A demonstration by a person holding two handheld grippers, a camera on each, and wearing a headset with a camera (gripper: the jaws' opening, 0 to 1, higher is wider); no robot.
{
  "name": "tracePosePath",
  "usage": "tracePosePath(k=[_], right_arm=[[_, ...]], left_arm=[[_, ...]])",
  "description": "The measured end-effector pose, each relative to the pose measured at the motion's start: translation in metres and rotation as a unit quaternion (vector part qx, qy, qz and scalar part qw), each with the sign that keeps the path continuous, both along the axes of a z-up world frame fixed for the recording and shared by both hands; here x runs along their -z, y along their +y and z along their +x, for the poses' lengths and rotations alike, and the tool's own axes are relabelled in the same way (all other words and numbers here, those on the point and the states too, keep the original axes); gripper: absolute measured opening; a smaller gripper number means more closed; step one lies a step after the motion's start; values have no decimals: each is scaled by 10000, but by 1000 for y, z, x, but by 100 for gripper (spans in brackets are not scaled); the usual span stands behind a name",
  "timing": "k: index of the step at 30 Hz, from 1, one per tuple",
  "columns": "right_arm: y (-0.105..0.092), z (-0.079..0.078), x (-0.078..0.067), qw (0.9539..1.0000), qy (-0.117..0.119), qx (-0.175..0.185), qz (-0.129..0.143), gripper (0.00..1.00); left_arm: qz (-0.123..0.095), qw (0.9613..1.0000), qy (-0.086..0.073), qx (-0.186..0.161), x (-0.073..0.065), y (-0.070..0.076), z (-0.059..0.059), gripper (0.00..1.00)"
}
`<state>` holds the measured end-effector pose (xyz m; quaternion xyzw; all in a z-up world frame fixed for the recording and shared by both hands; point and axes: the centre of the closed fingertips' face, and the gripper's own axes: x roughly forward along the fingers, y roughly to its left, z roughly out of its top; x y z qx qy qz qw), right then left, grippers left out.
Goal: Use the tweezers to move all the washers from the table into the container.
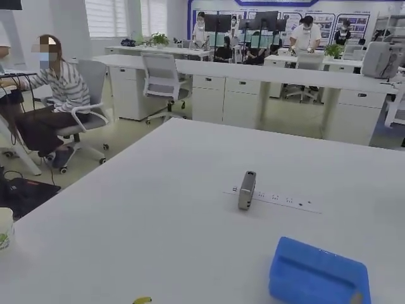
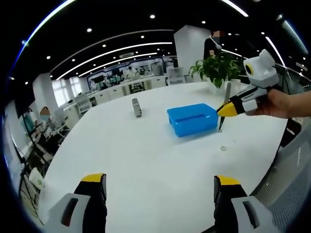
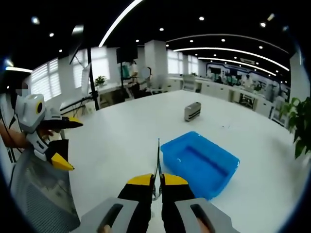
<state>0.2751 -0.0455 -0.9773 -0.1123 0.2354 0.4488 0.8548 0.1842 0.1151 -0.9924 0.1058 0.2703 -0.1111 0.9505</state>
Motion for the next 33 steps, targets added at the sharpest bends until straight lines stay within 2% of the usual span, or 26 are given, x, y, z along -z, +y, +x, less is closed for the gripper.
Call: tracePosePath(k=[4,9,15,24,30,33], right_arm=[[3,4,-4,9993,-201,-176,-244,2],[7,7,-9,9996,-166,-146,-150,2],[11,12,-10,9996,-184,-131,-175,2],[11,42,-18,9998,-190,84,58,2],[10,66,-21,9994,-292,163,42,2],[9,77,-14,9994,-268,229,-16,2]], left_arm=[[55,10000,-23,-58,0,3,1,98],[69,9999,-36,-96,-1,4,1,99],[88,9999,43,-123,2,5,1,99],[68,9999,100,-78,4,3,0,99],[115,9998,176,-25,8,2,-1,99],[136,9997,191,-9,8,1,-1,99]])
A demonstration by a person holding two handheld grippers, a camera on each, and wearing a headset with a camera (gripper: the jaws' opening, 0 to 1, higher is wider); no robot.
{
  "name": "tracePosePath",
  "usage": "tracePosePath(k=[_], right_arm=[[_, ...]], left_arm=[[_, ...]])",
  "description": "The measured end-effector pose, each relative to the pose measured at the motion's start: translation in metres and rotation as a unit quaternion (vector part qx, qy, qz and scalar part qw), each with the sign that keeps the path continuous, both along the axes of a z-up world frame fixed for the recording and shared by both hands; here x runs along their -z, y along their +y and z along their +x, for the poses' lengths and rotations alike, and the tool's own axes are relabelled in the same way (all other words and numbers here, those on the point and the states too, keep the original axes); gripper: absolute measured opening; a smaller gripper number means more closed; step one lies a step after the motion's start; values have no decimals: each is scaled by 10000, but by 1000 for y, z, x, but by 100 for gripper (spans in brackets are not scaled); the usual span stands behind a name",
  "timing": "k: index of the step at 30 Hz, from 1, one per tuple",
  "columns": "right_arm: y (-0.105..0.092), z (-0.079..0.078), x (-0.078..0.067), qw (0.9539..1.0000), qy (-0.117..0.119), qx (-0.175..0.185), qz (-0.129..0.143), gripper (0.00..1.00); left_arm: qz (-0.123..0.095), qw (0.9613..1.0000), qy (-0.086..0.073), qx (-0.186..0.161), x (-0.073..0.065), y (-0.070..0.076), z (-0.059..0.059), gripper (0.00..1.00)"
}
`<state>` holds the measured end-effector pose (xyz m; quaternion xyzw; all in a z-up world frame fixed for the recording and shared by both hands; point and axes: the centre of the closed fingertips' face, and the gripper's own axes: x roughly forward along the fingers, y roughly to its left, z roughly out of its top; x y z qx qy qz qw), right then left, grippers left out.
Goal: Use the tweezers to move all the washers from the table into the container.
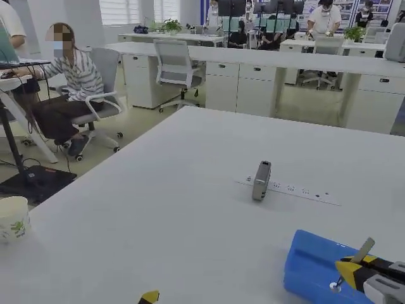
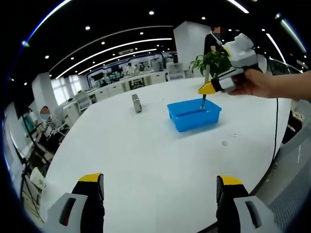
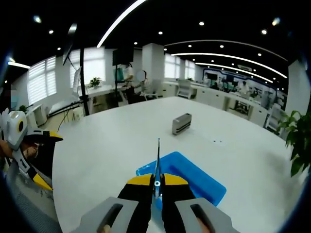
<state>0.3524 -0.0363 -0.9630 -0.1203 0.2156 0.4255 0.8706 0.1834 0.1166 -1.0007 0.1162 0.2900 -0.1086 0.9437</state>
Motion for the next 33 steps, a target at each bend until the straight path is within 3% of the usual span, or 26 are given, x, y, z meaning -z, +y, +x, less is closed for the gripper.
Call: tracePosePath(k=[10,15,22,33], right_arm=[[1,17,24,9997,162,98,-143,2],[3,25,31,9993,334,193,10,2],[6,35,45,9989,388,208,-128,2],[10,37,59,9982,488,228,-259,2]], left_arm=[[70,9999,80,-38,3,2,-1,99],[109,9999,121,-39,5,3,-1,98],[115,9998,148,-35,6,3,-2,97],[136,9998,165,-42,6,3,-2,96]])
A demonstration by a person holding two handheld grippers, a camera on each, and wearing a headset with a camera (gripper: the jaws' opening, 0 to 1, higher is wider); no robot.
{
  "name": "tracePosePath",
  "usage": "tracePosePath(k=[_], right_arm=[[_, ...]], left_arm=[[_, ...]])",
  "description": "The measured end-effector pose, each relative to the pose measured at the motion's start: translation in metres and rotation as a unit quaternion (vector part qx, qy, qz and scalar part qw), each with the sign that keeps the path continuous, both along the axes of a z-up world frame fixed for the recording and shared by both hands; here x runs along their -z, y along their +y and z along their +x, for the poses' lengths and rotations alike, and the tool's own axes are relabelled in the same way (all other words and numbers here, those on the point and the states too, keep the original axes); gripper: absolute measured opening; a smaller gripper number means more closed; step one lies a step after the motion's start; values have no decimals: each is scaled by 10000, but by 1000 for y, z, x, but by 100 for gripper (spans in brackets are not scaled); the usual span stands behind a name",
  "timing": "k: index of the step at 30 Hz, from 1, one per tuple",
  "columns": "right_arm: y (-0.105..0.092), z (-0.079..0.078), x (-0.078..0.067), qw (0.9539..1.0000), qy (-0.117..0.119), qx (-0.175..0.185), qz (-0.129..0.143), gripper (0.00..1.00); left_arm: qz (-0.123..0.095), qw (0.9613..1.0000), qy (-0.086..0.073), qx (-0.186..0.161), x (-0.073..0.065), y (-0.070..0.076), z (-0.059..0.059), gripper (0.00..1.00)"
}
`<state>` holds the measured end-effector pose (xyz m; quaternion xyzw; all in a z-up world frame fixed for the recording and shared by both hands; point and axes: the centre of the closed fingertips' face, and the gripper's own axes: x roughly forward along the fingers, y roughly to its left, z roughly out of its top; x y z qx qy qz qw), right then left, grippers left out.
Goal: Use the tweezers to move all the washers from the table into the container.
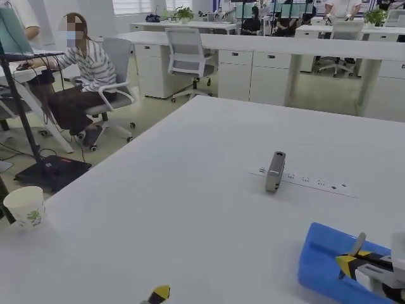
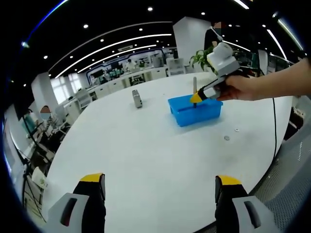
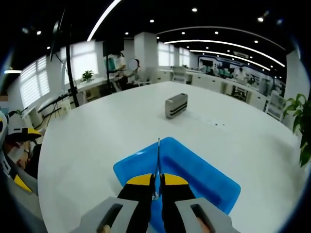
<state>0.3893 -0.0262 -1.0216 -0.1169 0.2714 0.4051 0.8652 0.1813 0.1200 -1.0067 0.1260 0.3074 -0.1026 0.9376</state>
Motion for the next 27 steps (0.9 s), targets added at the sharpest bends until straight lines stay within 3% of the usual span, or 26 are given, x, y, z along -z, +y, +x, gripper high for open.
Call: tracePosePath(k=[10,17,27], right_arm=[[-2,-2,12,9999,104,-6,-109,2],[0,-4,13,9996,6,-160,-224,3],[-4,-6,13,9996,74,-62,-274,3]], left_arm=[[19,10000,40,-7,1,1,-1,95],[39,10000,38,-13,1,1,-1,95],[41,10000,29,-24,1,2,0,94]])
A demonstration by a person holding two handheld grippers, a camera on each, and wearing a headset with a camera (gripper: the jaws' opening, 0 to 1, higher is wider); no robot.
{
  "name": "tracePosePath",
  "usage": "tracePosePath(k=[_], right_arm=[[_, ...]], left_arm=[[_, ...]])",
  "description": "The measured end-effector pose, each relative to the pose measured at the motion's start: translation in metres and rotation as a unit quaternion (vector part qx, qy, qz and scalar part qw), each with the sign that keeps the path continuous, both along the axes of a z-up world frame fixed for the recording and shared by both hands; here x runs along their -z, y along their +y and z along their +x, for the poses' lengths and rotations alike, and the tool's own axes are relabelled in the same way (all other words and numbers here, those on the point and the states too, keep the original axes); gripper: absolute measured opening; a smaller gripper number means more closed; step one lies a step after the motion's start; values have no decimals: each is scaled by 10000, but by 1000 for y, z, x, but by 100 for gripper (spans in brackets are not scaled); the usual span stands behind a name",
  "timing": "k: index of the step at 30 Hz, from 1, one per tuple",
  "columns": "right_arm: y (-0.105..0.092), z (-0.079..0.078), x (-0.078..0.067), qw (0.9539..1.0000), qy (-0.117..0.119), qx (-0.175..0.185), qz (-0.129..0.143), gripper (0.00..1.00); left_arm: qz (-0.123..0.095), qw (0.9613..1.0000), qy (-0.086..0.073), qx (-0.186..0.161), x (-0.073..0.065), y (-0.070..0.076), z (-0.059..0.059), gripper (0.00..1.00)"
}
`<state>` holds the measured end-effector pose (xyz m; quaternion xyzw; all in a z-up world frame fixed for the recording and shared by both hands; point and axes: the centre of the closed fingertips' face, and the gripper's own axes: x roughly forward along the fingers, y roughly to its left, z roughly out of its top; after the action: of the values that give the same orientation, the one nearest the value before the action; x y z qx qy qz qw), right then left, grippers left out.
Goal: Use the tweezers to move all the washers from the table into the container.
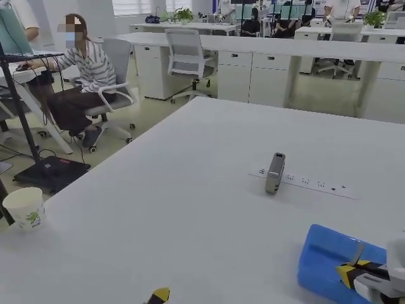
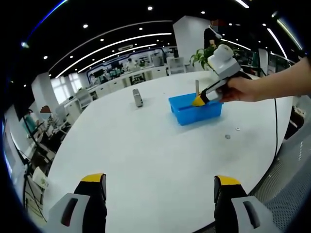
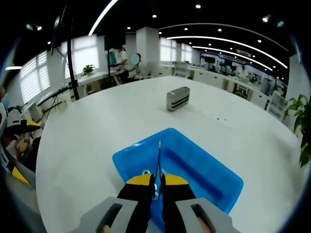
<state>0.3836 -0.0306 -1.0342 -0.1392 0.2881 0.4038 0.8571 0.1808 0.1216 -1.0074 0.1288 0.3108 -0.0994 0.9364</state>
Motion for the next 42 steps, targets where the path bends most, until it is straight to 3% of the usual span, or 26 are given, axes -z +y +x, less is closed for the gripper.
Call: tracePosePath(k=[11,17,26,31,35,42], right_arm=[[-5,-4,-18,9997,-175,85,146,3],[-5,-9,-45,9984,-337,143,439,3],[-8,-30,-72,9960,-522,53,722,3],[-12,-44,-83,9941,-493,63,964,3],[-14,-56,-84,9935,-470,12,1038,3],[-16,-85,-71,9939,-335,-44,1054,4]], left_arm=[[4,10000,-47,16,-2,0,0,94],[21,10000,-84,-1,-3,0,1,94],[3,9999,-104,-4,-3,0,1,94],[9,10000,-89,16,-3,0,1,94],[16,10000,-75,35,-2,-1,0,94],[3,10000,-59,56,-2,-2,0,94]])
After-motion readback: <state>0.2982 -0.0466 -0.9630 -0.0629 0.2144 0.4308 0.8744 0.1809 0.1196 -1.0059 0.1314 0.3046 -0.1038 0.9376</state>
